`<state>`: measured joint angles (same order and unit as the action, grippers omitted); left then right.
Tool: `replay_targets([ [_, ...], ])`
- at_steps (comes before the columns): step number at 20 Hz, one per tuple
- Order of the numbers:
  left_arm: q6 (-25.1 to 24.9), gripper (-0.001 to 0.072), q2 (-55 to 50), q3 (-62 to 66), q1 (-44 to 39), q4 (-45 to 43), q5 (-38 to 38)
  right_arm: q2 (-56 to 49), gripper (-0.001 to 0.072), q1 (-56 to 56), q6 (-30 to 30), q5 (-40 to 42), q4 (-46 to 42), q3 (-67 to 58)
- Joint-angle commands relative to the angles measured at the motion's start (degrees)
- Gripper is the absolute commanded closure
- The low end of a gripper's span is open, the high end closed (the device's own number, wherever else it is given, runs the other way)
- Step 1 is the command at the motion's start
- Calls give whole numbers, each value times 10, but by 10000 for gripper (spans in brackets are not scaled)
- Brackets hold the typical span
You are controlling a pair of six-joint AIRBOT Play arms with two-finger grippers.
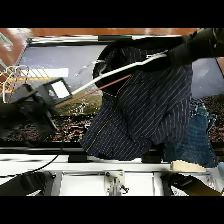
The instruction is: Fold the shirts.
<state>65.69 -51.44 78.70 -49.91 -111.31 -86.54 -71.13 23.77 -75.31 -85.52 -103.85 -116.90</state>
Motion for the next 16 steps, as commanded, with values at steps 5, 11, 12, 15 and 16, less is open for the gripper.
replay_targets([
  [5,-37,655,-50,5,-41,49,52,3,595,0,129,216,60,0],
  [11,-16,655,-63,35,-16,95,83,3,596,0,173,403,114,-1],
  [12,-5,655,-61,38,-4,113,83,3,596,0,176,426,132,-1],
  [15,17,656,-57,38,51,158,86,3,596,0,182,422,217,0],
  [16,27,656,-52,38,74,158,86,4,595,0,181,411,235,0],
])
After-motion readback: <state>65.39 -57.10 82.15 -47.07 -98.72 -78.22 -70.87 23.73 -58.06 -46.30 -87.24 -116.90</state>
